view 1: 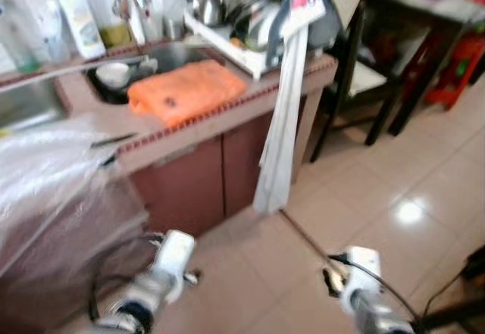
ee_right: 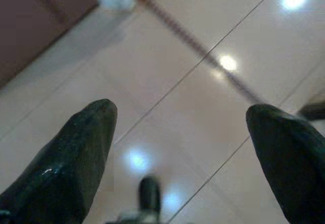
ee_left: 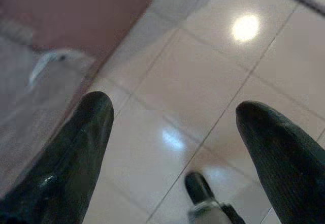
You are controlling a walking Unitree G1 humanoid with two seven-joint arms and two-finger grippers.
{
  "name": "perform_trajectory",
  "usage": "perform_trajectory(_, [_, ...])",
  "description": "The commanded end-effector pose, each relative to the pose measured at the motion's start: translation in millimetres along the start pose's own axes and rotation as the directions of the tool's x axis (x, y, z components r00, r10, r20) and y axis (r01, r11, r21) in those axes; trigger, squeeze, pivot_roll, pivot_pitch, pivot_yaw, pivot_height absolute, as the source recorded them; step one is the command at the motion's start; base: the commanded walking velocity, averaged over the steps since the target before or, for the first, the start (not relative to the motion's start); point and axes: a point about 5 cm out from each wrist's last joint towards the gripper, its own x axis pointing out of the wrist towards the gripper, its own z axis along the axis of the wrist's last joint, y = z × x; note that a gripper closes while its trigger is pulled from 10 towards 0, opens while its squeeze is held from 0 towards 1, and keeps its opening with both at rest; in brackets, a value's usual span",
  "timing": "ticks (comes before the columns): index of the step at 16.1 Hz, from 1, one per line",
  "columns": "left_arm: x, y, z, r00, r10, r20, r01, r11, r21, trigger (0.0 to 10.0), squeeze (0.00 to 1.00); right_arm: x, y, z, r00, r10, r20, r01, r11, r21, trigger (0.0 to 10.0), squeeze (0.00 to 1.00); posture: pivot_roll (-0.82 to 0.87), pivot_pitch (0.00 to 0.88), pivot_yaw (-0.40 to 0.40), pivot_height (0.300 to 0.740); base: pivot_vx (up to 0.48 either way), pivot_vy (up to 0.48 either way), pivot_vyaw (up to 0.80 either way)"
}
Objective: Kitchen organization
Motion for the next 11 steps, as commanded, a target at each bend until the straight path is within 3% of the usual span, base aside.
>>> perform_trajectory(1, [-3.6,16.1,-10.7,0.999,0.039,-0.033,-0.039,0.999,0.002,10.0,0.0,0.0,14.7,-5.2,0.999,0.032,-0.018,-0.032,0.999,0.009,10.0,0.0,-0.06,0.036,-0.002,0.74,0.0,0.0,0.0])
perform_trajectory(4, [-3.6,15.8,-10.8,0.999,0.037,-0.035,-0.036,0.999,0.005,10.0,0.0,0.0,14.7,-5.3,0.999,0.031,-0.019,-0.031,1.0,0.004,10.0,0.0,-0.06,0.035,-0.001,0.74,0.0,-0.204,0.0])
perform_trajectory(11, [-3.7,15.9,-12.6,0.999,0.038,-0.039,-0.038,0.999,0.0,10.0,0.0,-0.1,13.9,-5.9,1.0,0.025,-0.019,-0.025,1.0,0.006,10.0,0.0,-0.06,0.033,0.0,0.74,0.0,-0.476,0.0])
